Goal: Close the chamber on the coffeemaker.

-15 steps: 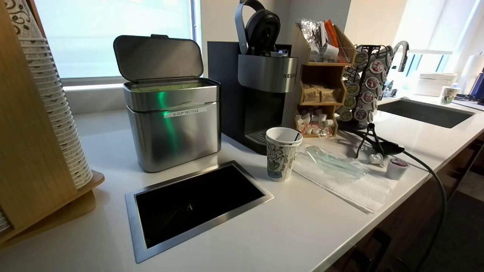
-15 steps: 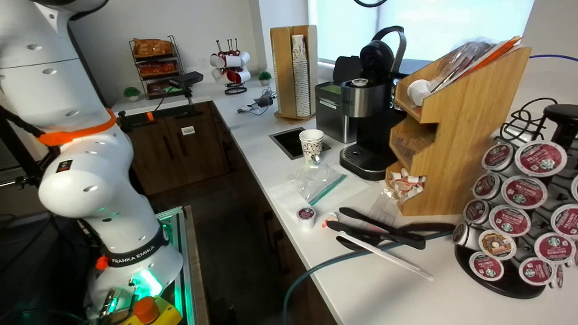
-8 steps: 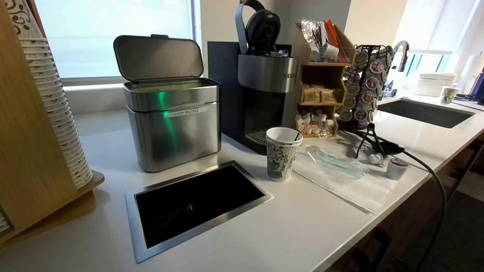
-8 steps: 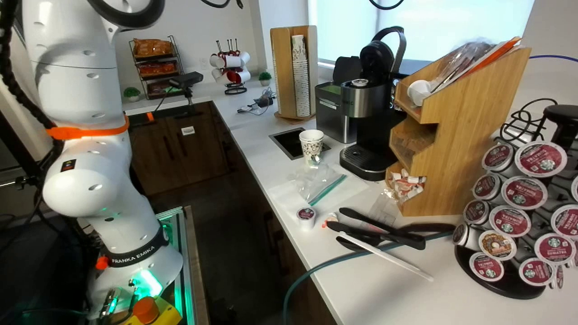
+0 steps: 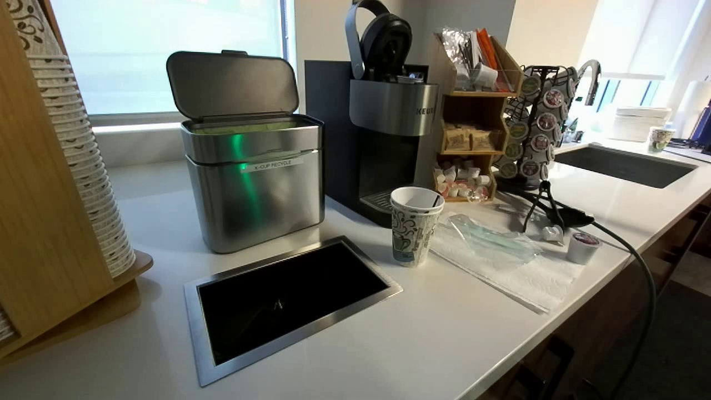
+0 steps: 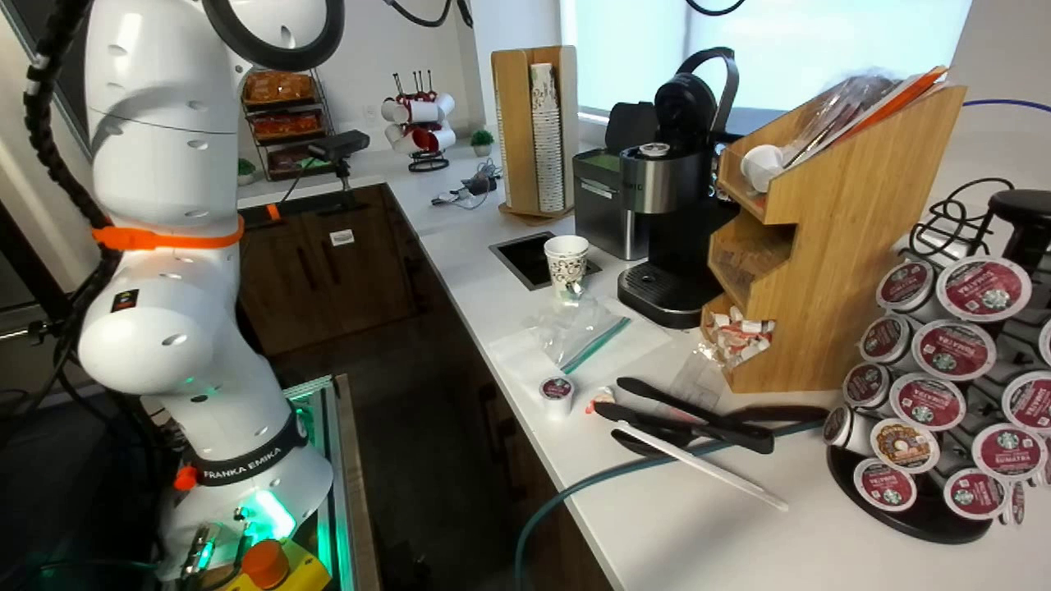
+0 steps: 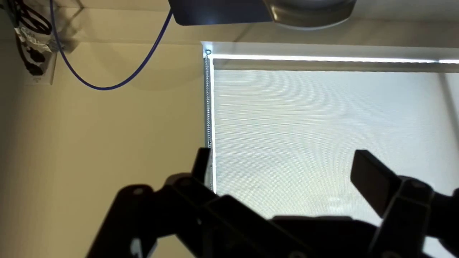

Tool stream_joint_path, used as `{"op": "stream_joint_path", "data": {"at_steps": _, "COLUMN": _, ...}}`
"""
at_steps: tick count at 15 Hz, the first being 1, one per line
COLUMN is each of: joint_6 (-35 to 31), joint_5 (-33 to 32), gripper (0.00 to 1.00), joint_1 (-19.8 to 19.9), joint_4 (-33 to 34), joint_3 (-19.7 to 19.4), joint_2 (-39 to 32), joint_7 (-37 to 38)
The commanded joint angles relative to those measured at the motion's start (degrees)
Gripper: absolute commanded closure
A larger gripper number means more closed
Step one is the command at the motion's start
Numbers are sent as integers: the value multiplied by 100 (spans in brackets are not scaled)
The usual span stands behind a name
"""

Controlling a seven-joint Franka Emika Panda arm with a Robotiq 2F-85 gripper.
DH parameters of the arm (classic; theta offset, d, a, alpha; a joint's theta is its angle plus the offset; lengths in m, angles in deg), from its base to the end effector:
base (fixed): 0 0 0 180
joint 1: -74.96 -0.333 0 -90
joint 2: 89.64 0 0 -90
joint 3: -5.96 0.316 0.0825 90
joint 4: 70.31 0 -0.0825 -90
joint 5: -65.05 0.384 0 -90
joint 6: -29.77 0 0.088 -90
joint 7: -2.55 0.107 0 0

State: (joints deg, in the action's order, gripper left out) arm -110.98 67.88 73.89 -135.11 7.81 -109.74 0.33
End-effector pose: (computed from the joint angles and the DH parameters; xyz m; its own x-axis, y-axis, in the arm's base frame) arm 0.6985 0.0298 0.7306 0.5605 0.0188 0.8280 0.0750 -0.9968 -0.0282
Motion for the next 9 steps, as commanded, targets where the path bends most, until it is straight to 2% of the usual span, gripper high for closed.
{"op": "stream_joint_path", "data": {"at_steps": 1, "joint_6": 94, "joint_5": 318, "gripper": 0, "joint_1": 19, "joint_4": 504, "joint_3": 154, "joint_2": -484, "joint_7": -3}}
{"op": "stream_joint_path", "data": {"at_steps": 5, "joint_6": 253, "joint_5": 474, "gripper": 0, "joint_1": 11, "joint_4": 1437, "joint_3": 265, "joint_2": -1293, "joint_7": 83}}
{"op": "stream_joint_path", "data": {"at_steps": 9, "joint_6": 421, "joint_5": 603, "gripper": 0, "joint_1": 19, "joint_4": 2098, "joint_3": 399, "joint_2": -1865, "joint_7": 243}}
